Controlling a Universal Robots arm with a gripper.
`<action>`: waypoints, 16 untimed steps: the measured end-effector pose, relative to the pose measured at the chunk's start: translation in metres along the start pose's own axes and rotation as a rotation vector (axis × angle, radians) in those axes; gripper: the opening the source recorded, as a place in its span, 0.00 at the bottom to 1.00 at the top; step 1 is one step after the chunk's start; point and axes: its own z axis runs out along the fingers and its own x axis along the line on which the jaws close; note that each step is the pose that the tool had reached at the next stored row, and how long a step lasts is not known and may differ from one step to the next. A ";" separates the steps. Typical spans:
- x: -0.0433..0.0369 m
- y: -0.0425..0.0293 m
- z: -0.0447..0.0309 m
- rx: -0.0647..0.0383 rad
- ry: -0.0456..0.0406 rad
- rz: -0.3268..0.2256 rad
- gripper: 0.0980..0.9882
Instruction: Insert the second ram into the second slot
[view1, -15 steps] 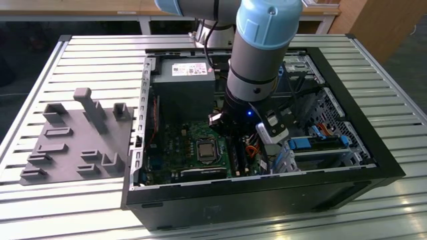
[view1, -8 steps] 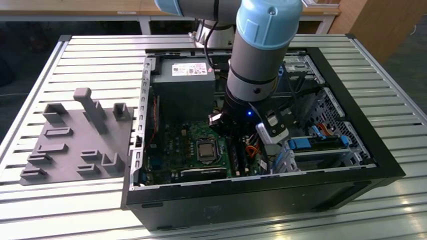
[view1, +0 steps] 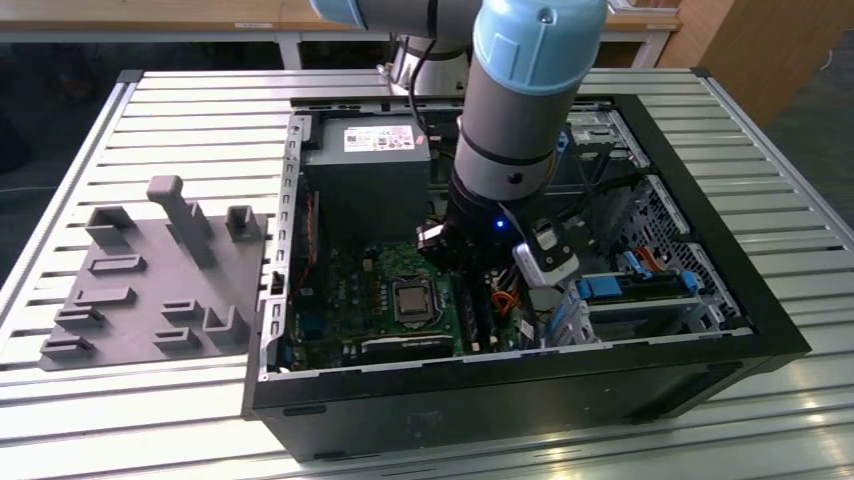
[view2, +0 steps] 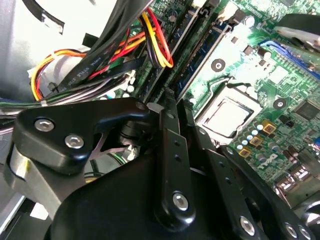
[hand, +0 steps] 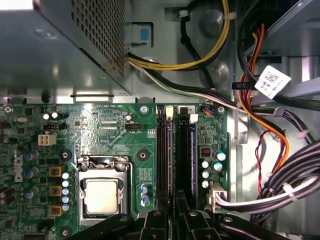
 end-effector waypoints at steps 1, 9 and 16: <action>0.0000 0.0001 -0.0022 0.000 0.0000 0.000 0.12; 0.0002 0.0004 -0.0148 0.000 -0.0001 0.000 0.04; 0.0003 0.0004 -0.0148 0.000 0.0001 0.000 0.01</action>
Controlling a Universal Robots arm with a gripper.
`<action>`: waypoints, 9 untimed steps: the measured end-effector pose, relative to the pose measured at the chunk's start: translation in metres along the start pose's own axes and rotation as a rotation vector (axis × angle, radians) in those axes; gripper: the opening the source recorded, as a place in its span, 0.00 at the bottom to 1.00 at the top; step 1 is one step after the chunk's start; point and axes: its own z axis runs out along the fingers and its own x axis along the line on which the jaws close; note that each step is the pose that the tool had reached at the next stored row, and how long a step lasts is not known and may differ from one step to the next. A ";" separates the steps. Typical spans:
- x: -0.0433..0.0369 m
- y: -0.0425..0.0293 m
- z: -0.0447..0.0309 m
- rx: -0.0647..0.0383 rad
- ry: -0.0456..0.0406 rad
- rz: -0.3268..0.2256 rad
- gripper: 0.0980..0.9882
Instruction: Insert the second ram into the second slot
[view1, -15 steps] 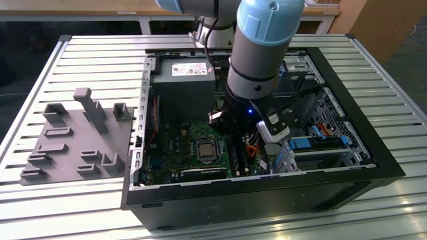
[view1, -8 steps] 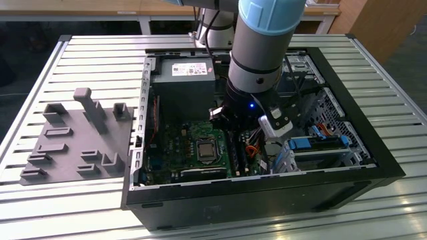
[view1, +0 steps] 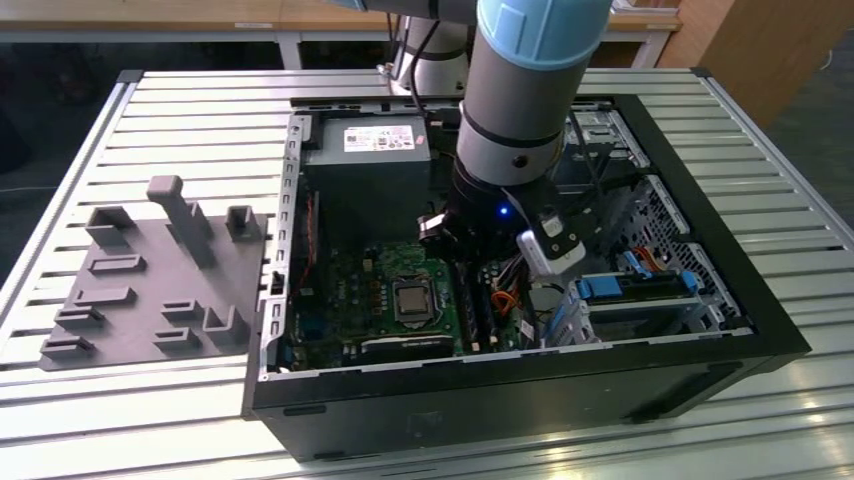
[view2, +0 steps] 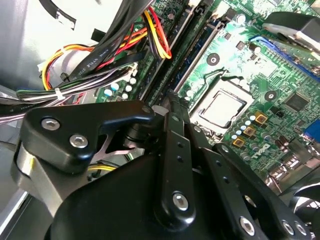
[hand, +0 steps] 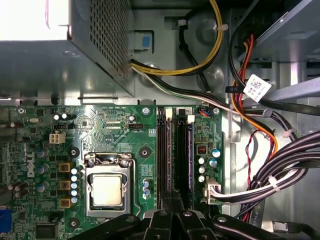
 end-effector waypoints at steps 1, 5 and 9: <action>0.0000 0.0000 0.0004 0.000 0.0000 0.000 0.01; -0.0001 0.0000 0.0021 0.001 -0.0001 0.000 0.01; -0.0001 -0.0001 0.0059 0.000 -0.0001 0.000 0.01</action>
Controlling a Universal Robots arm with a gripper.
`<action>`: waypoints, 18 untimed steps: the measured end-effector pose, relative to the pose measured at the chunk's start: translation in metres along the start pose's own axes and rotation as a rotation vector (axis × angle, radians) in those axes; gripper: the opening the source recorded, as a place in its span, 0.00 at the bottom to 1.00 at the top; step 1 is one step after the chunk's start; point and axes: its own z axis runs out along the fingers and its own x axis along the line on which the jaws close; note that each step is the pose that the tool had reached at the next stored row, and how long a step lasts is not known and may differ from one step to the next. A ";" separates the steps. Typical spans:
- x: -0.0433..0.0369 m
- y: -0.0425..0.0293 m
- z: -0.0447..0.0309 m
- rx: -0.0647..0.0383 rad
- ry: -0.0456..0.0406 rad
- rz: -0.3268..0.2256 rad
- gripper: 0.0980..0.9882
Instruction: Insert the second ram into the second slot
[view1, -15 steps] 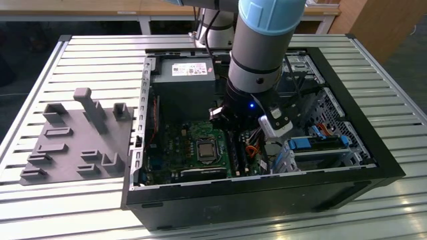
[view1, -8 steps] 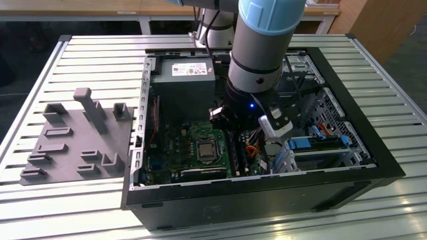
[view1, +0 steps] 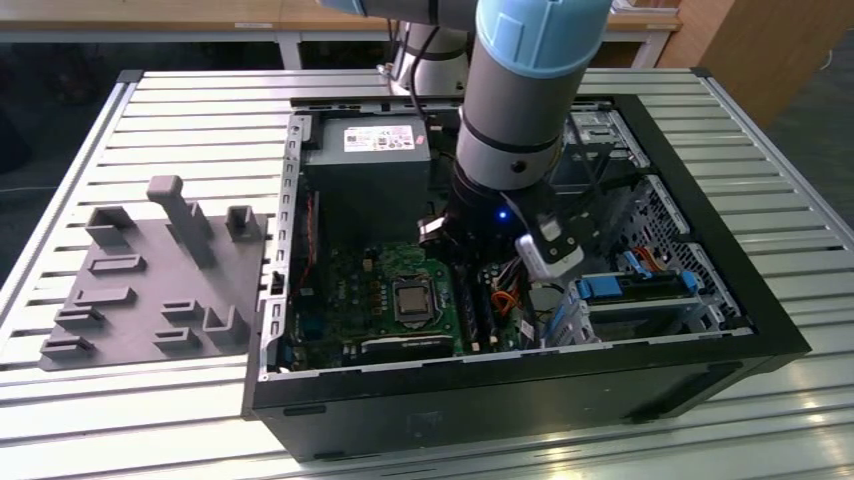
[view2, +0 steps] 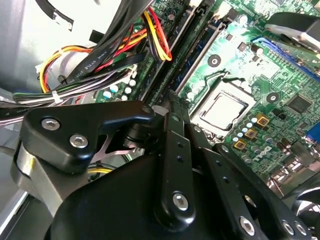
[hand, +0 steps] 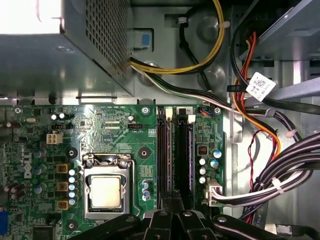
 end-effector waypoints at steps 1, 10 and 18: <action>0.0000 0.0000 0.0011 0.000 0.0000 0.000 0.01; -0.0001 -0.0004 0.0089 0.001 0.0004 0.000 0.01; -0.0003 -0.0001 0.0130 0.003 0.0020 0.000 0.01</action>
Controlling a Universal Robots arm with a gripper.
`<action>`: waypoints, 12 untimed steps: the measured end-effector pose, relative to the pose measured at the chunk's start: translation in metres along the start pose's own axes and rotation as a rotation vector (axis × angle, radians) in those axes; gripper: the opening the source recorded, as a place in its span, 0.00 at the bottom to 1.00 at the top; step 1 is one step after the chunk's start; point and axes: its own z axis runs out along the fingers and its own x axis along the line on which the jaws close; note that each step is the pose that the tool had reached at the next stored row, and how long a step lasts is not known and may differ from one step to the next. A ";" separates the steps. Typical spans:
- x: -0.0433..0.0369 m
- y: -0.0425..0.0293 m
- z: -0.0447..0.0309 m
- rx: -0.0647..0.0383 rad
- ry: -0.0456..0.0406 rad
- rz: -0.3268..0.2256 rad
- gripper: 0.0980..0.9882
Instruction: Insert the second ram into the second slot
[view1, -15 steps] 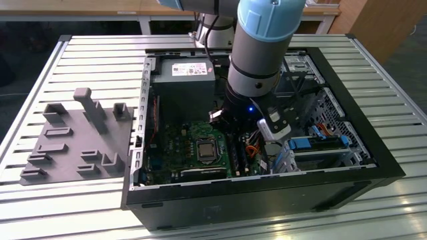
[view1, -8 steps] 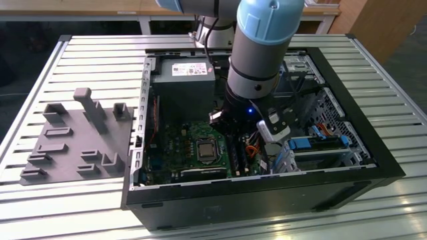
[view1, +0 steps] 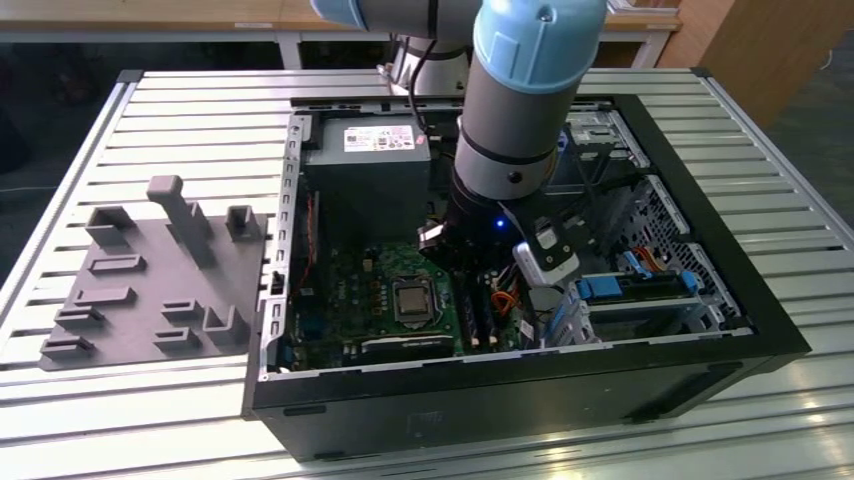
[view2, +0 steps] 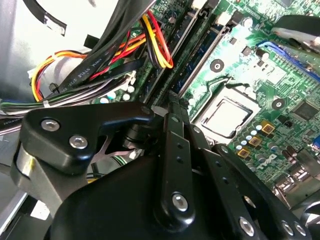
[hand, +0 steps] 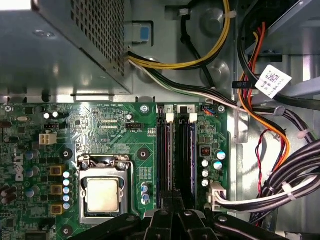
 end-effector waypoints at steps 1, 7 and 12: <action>0.0000 -0.0001 -0.0005 -0.002 -0.0005 0.000 0.01; 0.0003 0.0002 -0.0138 -0.003 -0.0007 0.000 0.01; 0.0005 0.0003 -0.0223 -0.003 -0.0006 0.000 0.01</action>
